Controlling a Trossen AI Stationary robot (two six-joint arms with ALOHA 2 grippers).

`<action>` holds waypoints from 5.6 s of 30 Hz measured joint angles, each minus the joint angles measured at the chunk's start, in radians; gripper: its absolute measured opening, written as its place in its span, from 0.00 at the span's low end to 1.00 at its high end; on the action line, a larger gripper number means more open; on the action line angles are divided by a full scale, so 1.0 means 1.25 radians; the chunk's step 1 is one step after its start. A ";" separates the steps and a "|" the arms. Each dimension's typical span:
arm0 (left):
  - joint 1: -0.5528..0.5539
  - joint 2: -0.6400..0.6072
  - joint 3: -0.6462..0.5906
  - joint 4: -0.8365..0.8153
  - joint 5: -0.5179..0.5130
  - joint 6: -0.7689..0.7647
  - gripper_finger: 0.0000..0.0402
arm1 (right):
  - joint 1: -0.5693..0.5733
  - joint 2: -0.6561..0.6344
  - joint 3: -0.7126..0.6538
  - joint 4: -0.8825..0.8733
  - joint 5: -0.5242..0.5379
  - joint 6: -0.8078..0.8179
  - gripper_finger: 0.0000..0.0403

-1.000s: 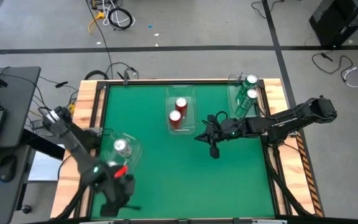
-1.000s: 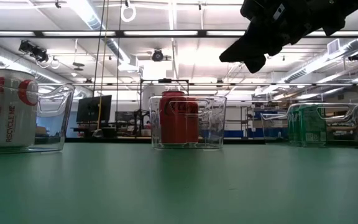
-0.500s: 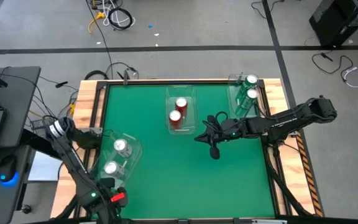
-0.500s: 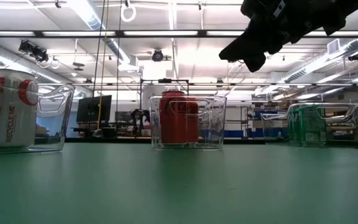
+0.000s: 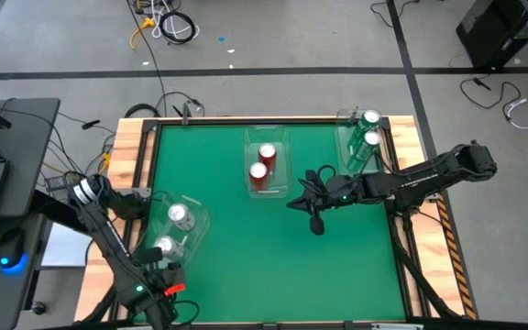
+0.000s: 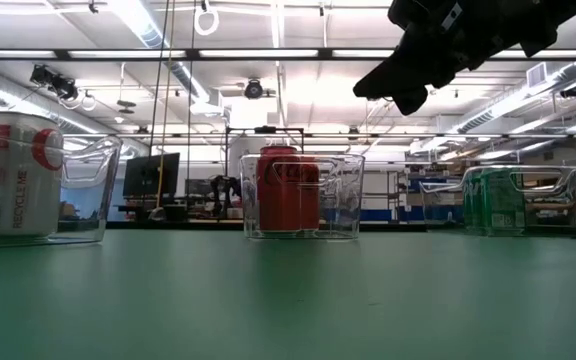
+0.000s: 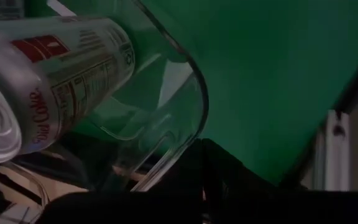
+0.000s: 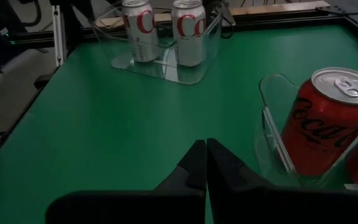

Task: Sort soda cans
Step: Move the bottom left transparent bin to the top left of the table

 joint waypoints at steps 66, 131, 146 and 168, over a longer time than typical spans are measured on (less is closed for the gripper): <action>0.553 -0.202 -0.507 0.179 -0.650 0.253 0.00 | -0.102 0.000 0.000 -0.038 0.001 0.000 0.00; 1.341 -0.144 -0.270 0.433 -0.254 0.604 0.00 | -0.358 0.105 0.000 -0.015 -0.070 -0.044 0.00; 1.313 -0.120 -0.270 0.566 -0.139 0.636 0.00 | -0.358 0.105 0.000 -0.015 -0.070 -0.051 0.00; 1.246 -0.120 -0.270 0.735 -0.044 0.662 0.00 | -0.358 0.105 0.000 -0.013 -0.070 -0.048 0.00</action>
